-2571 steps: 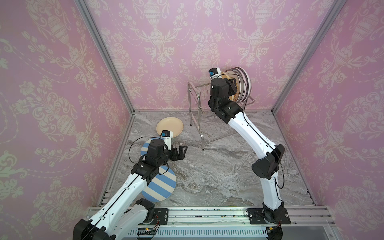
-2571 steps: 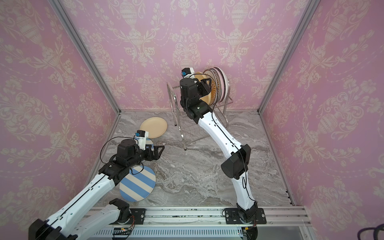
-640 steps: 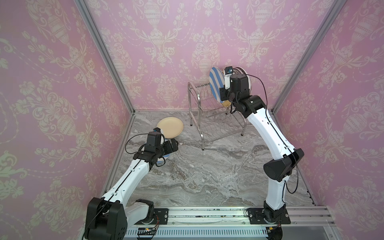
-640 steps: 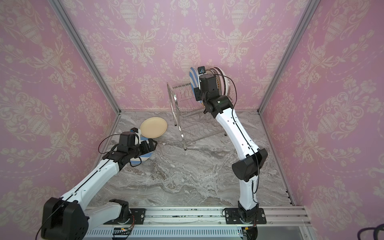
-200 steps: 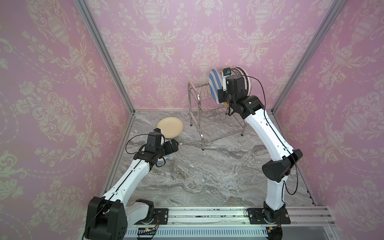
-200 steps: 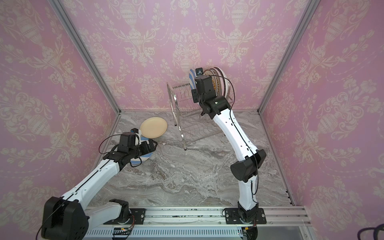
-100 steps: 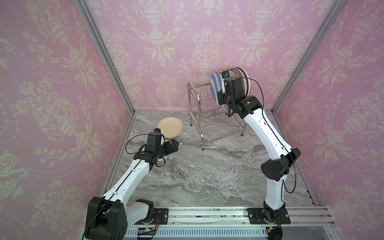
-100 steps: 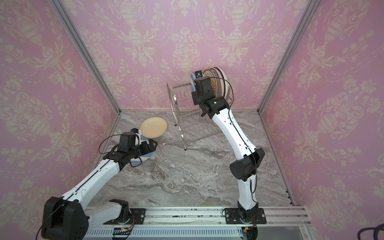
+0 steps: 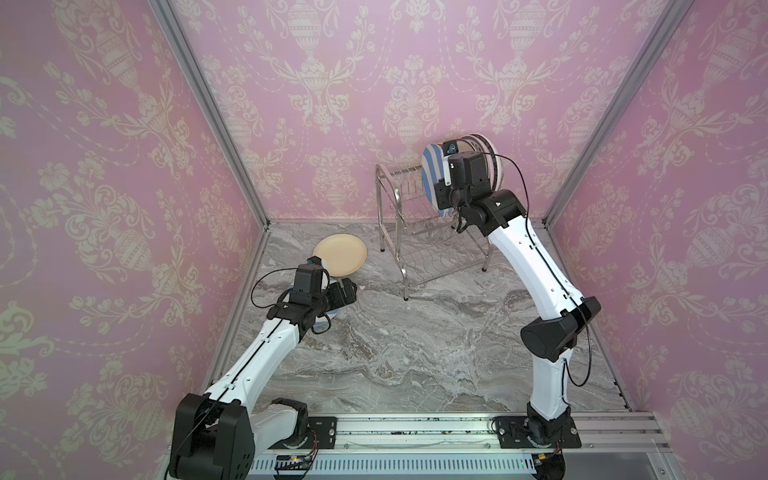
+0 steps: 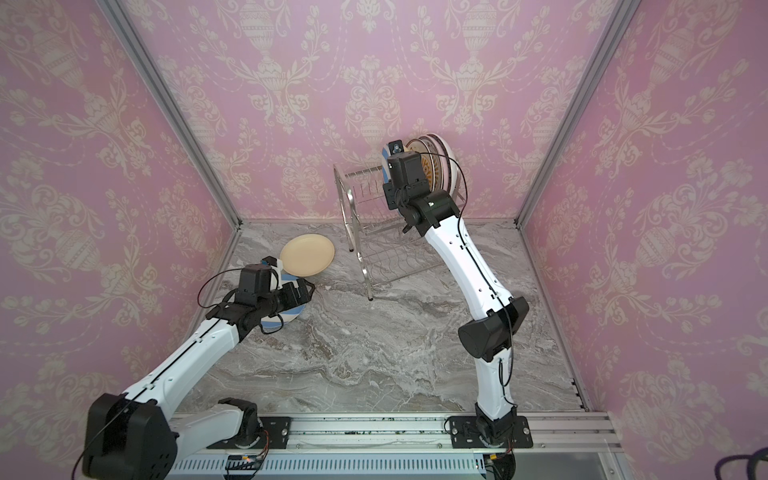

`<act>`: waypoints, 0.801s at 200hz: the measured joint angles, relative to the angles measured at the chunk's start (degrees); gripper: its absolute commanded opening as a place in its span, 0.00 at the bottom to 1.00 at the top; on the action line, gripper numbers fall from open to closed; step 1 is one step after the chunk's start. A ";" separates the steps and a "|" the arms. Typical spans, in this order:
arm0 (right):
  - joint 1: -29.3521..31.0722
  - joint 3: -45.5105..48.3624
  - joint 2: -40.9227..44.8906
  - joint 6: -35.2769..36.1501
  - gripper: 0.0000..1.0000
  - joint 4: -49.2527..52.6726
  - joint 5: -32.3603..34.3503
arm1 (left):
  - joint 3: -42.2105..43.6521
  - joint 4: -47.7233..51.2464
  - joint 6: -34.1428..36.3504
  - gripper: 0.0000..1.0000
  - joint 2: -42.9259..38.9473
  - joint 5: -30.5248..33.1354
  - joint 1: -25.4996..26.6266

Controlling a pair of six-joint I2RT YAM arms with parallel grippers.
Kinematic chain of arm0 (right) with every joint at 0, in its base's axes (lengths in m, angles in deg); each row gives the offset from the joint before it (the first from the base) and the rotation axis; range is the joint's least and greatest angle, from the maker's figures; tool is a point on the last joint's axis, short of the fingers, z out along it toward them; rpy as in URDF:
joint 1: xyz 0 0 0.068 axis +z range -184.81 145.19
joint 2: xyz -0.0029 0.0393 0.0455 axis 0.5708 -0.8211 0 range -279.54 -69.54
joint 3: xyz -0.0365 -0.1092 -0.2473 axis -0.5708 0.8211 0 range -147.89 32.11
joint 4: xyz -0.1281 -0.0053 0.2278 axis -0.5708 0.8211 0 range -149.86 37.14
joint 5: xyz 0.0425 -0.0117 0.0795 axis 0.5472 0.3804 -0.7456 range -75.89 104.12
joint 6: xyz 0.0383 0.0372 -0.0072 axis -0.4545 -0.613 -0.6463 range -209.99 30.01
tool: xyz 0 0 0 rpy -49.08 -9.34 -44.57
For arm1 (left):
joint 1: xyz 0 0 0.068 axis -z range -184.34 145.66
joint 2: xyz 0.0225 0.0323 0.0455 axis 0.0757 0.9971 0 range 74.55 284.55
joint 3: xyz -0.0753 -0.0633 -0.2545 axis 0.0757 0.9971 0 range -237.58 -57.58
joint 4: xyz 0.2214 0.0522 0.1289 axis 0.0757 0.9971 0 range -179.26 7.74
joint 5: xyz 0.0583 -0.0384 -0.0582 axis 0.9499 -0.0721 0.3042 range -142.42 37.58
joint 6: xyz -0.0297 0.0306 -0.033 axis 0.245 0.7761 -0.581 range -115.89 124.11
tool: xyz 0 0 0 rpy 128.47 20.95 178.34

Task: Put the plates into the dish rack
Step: 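Open the right gripper and release the blue-striped plate in the rack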

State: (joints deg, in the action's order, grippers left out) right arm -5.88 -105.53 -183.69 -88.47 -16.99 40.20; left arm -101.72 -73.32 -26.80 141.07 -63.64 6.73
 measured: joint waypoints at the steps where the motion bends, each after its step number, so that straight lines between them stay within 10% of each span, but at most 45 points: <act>1: 0.00 0.00 0.02 0.00 0.33 0.00 0.00 | 0.00 0.00 0.00 0.99 0.00 0.00 0.00; 160: 5.01 2.16 10.58 3.69 0.57 1.53 3.06 | -4.70 5.22 4.48 0.99 0.04 5.81 -2.71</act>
State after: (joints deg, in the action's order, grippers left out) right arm -0.87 -103.37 -173.11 -84.77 -15.46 43.26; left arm -106.42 -68.09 -22.32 141.11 -57.83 4.02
